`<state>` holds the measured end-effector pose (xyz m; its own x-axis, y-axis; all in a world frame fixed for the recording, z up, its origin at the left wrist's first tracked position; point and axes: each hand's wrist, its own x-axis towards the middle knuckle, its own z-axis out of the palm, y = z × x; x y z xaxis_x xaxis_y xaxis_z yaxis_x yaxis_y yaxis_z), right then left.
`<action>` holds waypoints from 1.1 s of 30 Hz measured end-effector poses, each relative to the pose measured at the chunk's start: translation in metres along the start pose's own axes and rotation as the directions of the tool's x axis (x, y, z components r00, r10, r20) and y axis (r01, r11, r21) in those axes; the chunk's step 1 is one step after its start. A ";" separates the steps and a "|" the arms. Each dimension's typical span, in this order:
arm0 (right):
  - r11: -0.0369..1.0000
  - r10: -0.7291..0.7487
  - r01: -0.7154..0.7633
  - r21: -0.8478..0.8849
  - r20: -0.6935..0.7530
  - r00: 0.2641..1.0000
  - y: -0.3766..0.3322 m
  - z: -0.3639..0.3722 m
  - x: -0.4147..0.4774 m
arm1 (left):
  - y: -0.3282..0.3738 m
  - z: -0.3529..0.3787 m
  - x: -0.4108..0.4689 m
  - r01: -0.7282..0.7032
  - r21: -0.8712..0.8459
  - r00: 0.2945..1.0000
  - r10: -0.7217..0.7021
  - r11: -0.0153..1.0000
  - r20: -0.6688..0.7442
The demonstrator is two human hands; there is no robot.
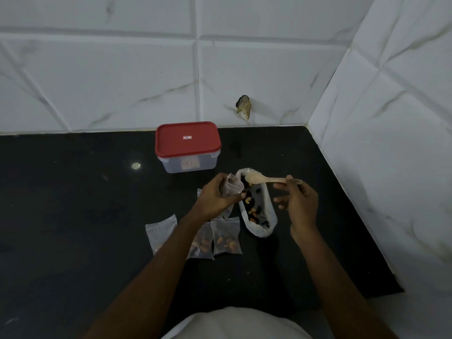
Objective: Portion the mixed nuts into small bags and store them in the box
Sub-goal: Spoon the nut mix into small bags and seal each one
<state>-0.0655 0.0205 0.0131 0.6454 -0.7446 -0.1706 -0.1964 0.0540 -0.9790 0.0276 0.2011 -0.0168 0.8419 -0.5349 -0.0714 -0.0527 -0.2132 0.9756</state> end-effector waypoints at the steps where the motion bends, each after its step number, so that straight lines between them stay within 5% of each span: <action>1: 0.999 0.014 -0.016 -0.038 -0.041 0.999 0.006 -0.001 0.006 | -0.002 -0.001 0.001 0.007 0.013 1.000 -0.007 1.000 -0.008; 7: 0.888 -0.166 0.128 -0.442 -0.049 0.985 0.032 0.005 0.033 | -0.012 -0.004 0.016 0.061 0.124 0.998 -0.064 0.990 0.018; 14: 0.766 -0.216 0.212 -0.607 0.067 0.974 0.032 0.023 0.044 | -0.021 -0.002 0.034 0.114 0.182 0.983 -0.138 0.977 0.122; 24: 0.959 0.090 -0.060 -0.276 0.098 0.991 0.040 0.025 0.057 | -0.028 -0.002 0.044 0.152 0.183 0.968 -0.184 0.971 0.171; 33: 0.929 0.369 -0.363 -0.065 0.187 0.910 0.038 0.028 0.060 | -0.027 -0.002 0.042 0.145 0.207 0.968 -0.182 0.967 0.172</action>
<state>-0.0140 -0.0034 -0.0376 0.6534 -0.5331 -0.5375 -0.4650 0.2776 -0.8407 0.0648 0.1858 -0.0453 0.7325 -0.6195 -0.2822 -0.0404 -0.4534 0.8904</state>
